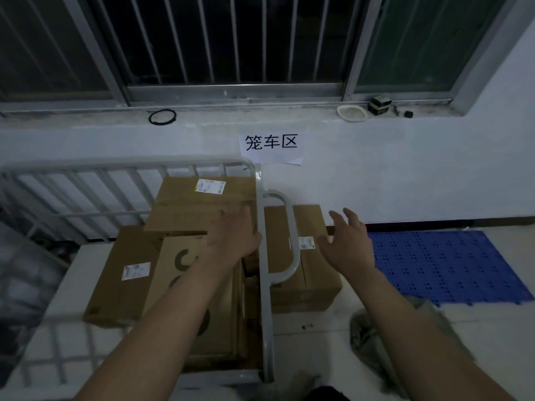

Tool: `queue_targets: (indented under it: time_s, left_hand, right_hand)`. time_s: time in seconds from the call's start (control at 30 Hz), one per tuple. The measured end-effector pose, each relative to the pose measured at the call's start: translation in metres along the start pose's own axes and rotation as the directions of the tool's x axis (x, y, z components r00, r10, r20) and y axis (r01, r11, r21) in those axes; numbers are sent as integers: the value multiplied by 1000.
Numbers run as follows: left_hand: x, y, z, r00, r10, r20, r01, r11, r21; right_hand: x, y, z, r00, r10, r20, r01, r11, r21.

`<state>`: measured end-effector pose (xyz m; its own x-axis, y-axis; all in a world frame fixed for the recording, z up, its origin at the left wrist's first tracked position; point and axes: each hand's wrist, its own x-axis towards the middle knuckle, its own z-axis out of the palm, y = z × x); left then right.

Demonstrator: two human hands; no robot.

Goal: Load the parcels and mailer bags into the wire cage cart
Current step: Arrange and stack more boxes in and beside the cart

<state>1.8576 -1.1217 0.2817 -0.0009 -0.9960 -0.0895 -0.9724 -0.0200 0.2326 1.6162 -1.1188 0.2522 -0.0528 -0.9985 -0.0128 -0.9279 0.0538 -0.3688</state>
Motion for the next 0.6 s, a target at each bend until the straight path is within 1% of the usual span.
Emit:
queue_targets:
  time_s: [0.13,0.2,0.27,0.37,0.43,0.53,0.6]
  left_hand:
    - [20,25,14,998,58,-32,-57,998,39]
    - [32,48,24,996,81,-21,-81,997,3]
    - [48,71,35,998,67,16,-66,996,-59]
    - [84,111,58,998,21,58,-11,987,-161]
    - [116,141,77,995,-52,87,70,974,-217]
    - [163,178,109,983,-132,131,160,957,-240]
    - [188,189,135,972,-179,155,218,933,-287]
  right_hand:
    - [17,13,4,1000,-2,11,2,1000,-2]
    - [30,24,6,999,-3,35,3,1000,-4]
    - [49,41,9,998,-16,69,16,1000,1]
    - [84,75,9,995,1,104,-1,1000,4]
    - [108,103,11,993,11,114,-13,1000,16]
    - [142,147,20,984,18,178,-18,1000,-3]
    - [165,177,32,978,-4,210,9,1000,-23]
